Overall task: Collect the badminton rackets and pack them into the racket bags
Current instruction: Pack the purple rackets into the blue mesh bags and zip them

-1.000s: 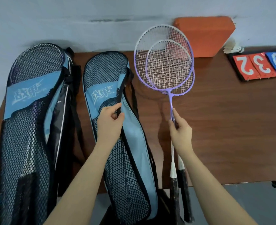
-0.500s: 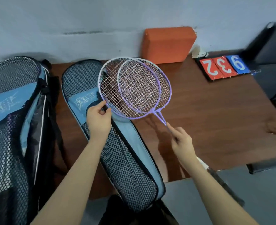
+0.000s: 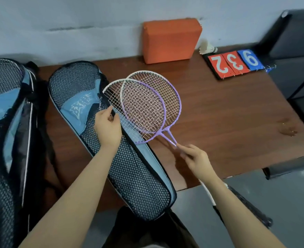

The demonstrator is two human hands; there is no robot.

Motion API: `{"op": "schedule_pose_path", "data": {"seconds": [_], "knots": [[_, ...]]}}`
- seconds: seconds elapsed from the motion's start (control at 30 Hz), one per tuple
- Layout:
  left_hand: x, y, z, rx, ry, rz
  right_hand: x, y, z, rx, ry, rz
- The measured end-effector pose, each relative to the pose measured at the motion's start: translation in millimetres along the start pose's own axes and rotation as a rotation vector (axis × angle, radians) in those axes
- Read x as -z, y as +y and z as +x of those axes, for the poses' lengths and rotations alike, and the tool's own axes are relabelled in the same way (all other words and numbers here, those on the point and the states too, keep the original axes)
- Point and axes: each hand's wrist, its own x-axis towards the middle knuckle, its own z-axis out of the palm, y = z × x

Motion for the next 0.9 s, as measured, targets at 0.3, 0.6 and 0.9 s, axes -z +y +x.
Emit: {"op": "schedule_pose_path", "data": {"seconds": [0.3,0.6,0.9], "knots": [[-12,-1,-19,-0.111,-0.059,0.049,-5,-15,7,-0.125,-0.257,0.233],[-16,1,-6,-0.100,-0.031,0.104,20,-8,-2,-0.167,-0.371,0.311],[-26,-3,-30,-0.240,-0.208,0.123,5,-27,12,-0.220,-0.408,0.356]]}}
